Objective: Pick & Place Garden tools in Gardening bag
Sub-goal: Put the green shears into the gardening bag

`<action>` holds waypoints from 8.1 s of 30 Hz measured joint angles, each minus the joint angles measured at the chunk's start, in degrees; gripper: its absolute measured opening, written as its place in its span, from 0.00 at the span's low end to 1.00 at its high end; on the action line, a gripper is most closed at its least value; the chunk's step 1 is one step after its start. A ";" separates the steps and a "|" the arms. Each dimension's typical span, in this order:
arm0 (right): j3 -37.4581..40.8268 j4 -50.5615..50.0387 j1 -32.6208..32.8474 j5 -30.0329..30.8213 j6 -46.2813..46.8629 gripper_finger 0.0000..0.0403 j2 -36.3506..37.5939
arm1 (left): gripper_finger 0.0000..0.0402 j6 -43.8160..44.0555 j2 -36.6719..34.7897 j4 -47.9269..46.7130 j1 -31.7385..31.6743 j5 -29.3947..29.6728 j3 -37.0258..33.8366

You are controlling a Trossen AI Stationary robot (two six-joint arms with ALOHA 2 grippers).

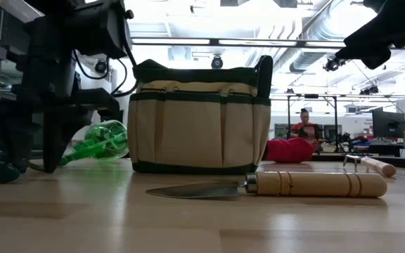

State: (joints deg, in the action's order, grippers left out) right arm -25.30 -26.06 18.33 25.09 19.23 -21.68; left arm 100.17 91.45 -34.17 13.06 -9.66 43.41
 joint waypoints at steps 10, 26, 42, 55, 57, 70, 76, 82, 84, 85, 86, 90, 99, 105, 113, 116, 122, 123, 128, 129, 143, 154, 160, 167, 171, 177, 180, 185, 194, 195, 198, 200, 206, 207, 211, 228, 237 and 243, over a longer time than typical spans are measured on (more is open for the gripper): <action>0.00 0.00 0.00 0.01 0.01 0.45 0.00 | 0.34 -5.32 4.51 -6.34 0.07 1.14 5.77; 0.00 0.00 0.00 -0.01 0.01 0.45 -0.01 | 0.09 -7.35 7.00 -7.13 0.02 0.13 7.40; 0.00 -0.02 0.00 0.01 0.01 0.45 0.01 | 0.00 -10.40 0.76 -9.15 0.21 4.96 6.90; 0.00 0.00 0.00 0.01 0.01 0.45 -0.01 | 0.00 -18.83 -13.67 -9.92 0.24 10.78 7.10; 0.00 0.00 0.00 0.01 0.01 0.45 0.00 | 0.00 -21.16 -16.55 -9.51 0.24 12.31 7.18; 0.00 0.00 0.00 0.01 -0.01 0.45 0.00 | 0.00 -31.78 -30.56 -9.33 4.31 18.15 7.25; 0.00 0.00 0.00 0.01 -0.01 0.45 0.00 | 0.00 -35.23 -34.94 -9.42 7.83 23.15 7.43; 0.00 0.00 0.00 0.01 0.01 0.45 -0.01 | 0.00 -44.63 -36.01 -10.01 10.40 29.45 12.17; 0.00 0.00 0.00 0.01 -0.01 0.45 -0.01 | 0.00 -48.62 -36.01 -10.04 10.84 30.97 14.37; 0.00 0.00 0.00 0.01 -0.01 0.45 0.01 | 0.00 -50.48 -35.99 -10.29 11.10 31.75 15.43; 0.00 0.00 0.00 0.01 0.00 0.45 0.00 | 0.00 -51.98 -35.83 -10.68 11.37 32.78 16.52; 0.00 0.00 0.00 0.01 -0.01 0.45 0.01 | 0.00 -56.45 -35.44 -12.74 11.44 35.99 20.03; 0.00 0.00 0.00 0.01 0.00 0.45 0.01 | 0.00 -62.00 -34.79 -14.06 11.37 37.68 24.95; 0.00 0.00 0.00 0.01 0.01 0.45 -0.01 | 0.00 -65.05 -33.97 -13.92 11.34 37.71 27.67; 0.00 0.00 0.00 0.01 0.01 0.45 0.01 | 0.00 -71.38 -33.00 -13.55 11.34 39.22 31.76; 0.00 0.00 0.00 0.01 0.00 0.45 -0.01 | 0.00 -73.00 -32.31 -13.23 11.32 40.23 33.08; 0.00 0.00 0.00 0.01 -0.01 0.45 0.00 | 0.00 -76.34 -31.33 -12.52 11.32 41.75 35.02; 0.00 -0.01 0.00 0.01 0.01 0.45 0.00 | 0.00 -77.17 -30.91 -12.31 11.32 41.86 35.22; 0.02 -0.04 0.00 0.01 0.01 0.45 -0.01 | 0.00 -81.72 -29.72 -10.78 11.30 43.79 36.33; 0.02 -0.02 0.00 0.01 0.01 0.45 -0.01 | 0.00 -82.83 -29.59 -9.53 11.30 43.99 36.41; 0.02 -0.02 0.00 0.01 -0.01 0.45 0.00 | 0.00 -95.63 -27.32 -1.24 11.19 45.36 36.36; 0.02 -0.02 0.00 0.01 -0.01 0.45 -0.01 | 0.00 -95.88 -25.88 -1.35 7.04 44.79 36.33; 0.02 -0.02 0.00 0.01 -0.01 0.45 -0.01 | 0.00 -96.48 -25.43 0.41 7.08 44.61 36.32; 0.02 -0.01 0.00 0.01 0.00 0.45 0.01 | 0.00 -97.12 -24.69 0.99 7.06 43.48 36.29; 0.02 -0.02 0.00 0.01 -0.01 0.45 -0.01 | 0.00 -97.08 -24.17 1.24 7.06 43.50 36.29; 0.02 -0.02 0.00 0.00 0.00 0.45 -0.01 | 0.00 -96.99 -23.65 1.49 7.06 43.26 36.29; 0.02 -0.02 0.00 -0.01 -0.01 0.45 -0.01 | 0.00 -97.03 -23.53 1.52 7.06 43.26 36.29; 0.02 -0.02 0.00 0.01 0.01 0.45 -0.01 | 0.00 -97.10 -23.58 1.63 7.06 43.27 36.29; 0.02 -0.02 0.00 0.01 -0.01 0.45 -0.01 | 0.00 -99.04 -23.58 3.79 7.06 43.79 36.29; 0.02 -0.02 0.00 -0.01 0.01 0.45 0.01 | 0.00 -99.05 -23.60 3.82 7.06 43.79 36.29; 0.02 -0.02 0.00 -0.01 -0.01 0.45 -0.01 | 0.00 -99.07 -23.60 3.60 7.06 43.78 36.29; 0.02 -0.02 0.00 0.01 -0.01 0.45 0.01 | 0.00 -99.07 -23.62 4.12 7.06 43.79 35.94; 0.02 -0.02 0.00 -0.01 -0.01 0.45 -0.01 | 0.00 -98.81 -23.62 4.48 7.06 43.75 34.10; 0.02 -0.02 0.00 0.01 0.01 0.45 0.00 | 0.00 -98.79 -23.64 4.61 7.06 43.76 33.99; 0.02 -0.02 0.00 0.00 0.00 0.45 -0.01 | 0.00 -98.65 -23.64 4.59 7.06 43.72 33.80; 0.02 -0.02 0.00 0.01 0.01 0.45 -0.01 | 0.00 -98.21 -23.76 3.60 7.19 43.50 33.80; 0.02 -0.02 0.00 0.00 0.01 0.45 -0.01 | 0.00 -98.19 -23.80 3.62 7.19 42.78 33.78; 0.02 -0.02 0.00 0.01 0.01 0.45 0.01 | 0.00 -98.19 -23.80 3.63 7.19 42.76 33.73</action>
State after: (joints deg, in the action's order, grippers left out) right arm -25.28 -26.09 18.33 25.10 19.25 -21.68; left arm 1.98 67.66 -30.55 20.25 33.10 77.14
